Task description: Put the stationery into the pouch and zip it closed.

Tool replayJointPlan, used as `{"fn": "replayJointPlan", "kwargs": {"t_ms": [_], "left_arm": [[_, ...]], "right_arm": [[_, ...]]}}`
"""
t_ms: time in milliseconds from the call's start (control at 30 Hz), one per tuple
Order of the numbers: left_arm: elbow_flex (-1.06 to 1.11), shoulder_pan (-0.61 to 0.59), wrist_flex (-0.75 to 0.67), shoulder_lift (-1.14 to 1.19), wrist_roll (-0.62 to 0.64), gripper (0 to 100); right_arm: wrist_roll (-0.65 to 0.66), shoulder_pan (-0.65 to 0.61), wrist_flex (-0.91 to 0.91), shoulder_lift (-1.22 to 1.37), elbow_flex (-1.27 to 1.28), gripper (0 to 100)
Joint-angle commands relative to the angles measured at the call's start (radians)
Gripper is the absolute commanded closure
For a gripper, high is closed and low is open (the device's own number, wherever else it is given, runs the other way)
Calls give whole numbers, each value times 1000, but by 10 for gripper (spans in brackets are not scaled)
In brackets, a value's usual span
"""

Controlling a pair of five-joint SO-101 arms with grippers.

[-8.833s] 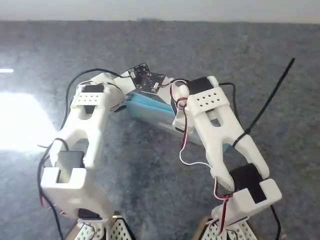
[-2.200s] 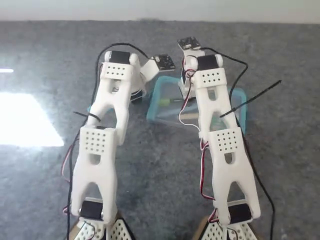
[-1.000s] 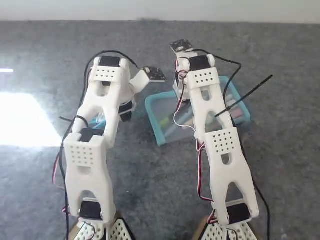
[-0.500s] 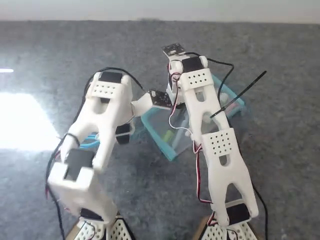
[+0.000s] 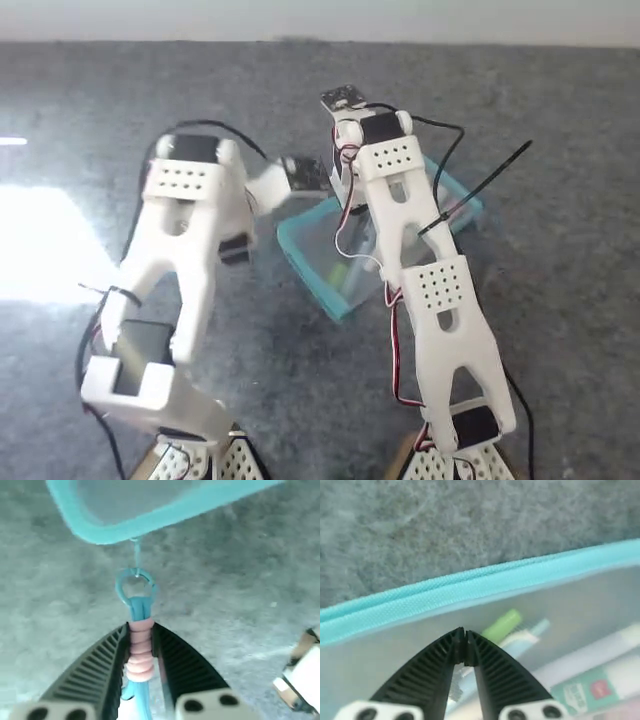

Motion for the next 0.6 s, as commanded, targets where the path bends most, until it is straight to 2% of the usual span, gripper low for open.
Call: {"fn": "replayJointPlan", "kwargs": {"t_ms": [0, 233, 367, 567], "left_arm": [[-134, -48, 40, -89, 52, 990], [-377, -48, 9, -80, 169, 990], [-529, -44, 17, -80, 224, 990], [-515, -43, 15, -66, 250, 990]], "right_arm": [[23, 15, 45, -148, 68, 979], [135, 5, 44, -547, 313, 841], [150, -16, 38, -762, 431, 835], [152, -131, 4, -1003, 632, 836]]}}
